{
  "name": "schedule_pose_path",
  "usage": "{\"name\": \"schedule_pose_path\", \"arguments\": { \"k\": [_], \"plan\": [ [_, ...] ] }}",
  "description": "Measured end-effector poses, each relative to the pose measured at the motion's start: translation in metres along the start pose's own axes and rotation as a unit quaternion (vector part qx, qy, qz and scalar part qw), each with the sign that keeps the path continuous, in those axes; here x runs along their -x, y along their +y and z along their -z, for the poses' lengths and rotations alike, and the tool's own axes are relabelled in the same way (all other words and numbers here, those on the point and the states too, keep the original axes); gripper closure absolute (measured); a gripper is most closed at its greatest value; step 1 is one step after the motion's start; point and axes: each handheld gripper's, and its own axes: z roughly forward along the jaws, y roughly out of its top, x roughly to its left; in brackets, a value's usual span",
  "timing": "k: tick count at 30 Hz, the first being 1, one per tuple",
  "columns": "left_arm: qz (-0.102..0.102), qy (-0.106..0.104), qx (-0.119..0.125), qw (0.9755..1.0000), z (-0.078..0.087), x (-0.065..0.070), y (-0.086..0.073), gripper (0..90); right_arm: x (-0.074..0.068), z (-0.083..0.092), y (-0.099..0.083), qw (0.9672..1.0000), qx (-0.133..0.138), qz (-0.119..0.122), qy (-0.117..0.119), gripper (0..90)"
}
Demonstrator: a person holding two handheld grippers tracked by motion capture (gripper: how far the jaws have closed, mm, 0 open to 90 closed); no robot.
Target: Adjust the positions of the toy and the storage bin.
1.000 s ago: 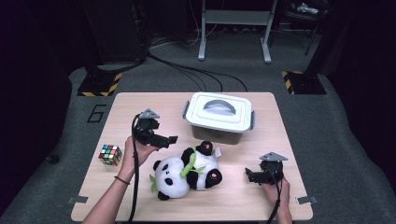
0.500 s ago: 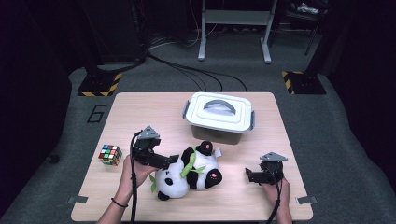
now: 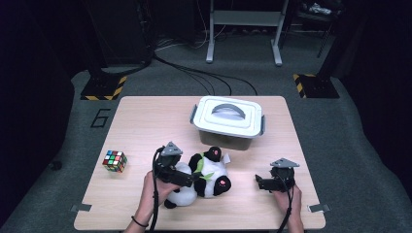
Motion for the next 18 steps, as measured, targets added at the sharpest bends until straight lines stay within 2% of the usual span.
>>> {"name": "schedule_pose_path", "arguments": {
  "k": [1, 3, 6, 9, 10, 12, 15, 16, 17, 18],
  "plan": [
    [-0.004, 0.013, 0.001, 0.9999, -0.005, 0.006, 0.002, 3.2, 0.000, 0.000, 0.000, 1.0000, 0.000, 0.000, 0.000, 5.8],
    [-0.005, 0.009, 0.004, 0.9999, -0.007, 0.007, 0.003, 4.2, 0.000, 0.000, 0.000, 1.0000, 0.000, 0.000, 0.000, 5.8],
    [-0.014, 0.030, -0.003, 0.9994, -0.015, 0.017, 0.003, 13.0, 0.000, 0.000, 0.000, 1.0000, -0.001, 0.000, 0.000, 5.8],
    [-0.015, 0.028, -0.009, 0.9995, -0.021, 0.019, 0.001, 17.2, 0.000, 0.000, 0.000, 1.0000, -0.001, 0.000, 0.000, 5.9],
    [-0.018, 0.034, -0.020, 0.9991, -0.028, 0.022, -0.002, 23.1, 0.000, 0.000, 0.000, 1.0000, -0.001, 0.000, 0.000, 5.9],
    [-0.023, 0.040, -0.027, 0.9986, -0.031, 0.022, -0.006, 30.5, 0.000, 0.000, 0.000, 1.0000, -0.001, 0.001, 0.000, 5.9],
    [-0.025, 0.041, -0.028, 0.9985, -0.031, 0.020, -0.009, 38.5, 0.000, 0.000, 0.000, 1.0000, -0.001, 0.001, 0.000, 5.9],
    [-0.027, 0.039, -0.028, 0.9985, -0.031, 0.019, -0.010, 38.5, 0.000, 0.000, 0.000, 1.0000, -0.001, 0.001, 0.000, 5.9],
    [-0.035, 0.041, -0.030, 0.9981, -0.031, 0.021, -0.012, 46.3, 0.000, 0.000, 0.000, 1.0000, 0.000, 0.000, 0.000, 5.9],
    [-0.035, 0.041, -0.030, 0.9981, -0.031, 0.021, -0.012, 50.0, 0.000, 0.000, 0.000, 1.0000, 0.000, 0.000, 0.000, 5.9]
  ]
}}
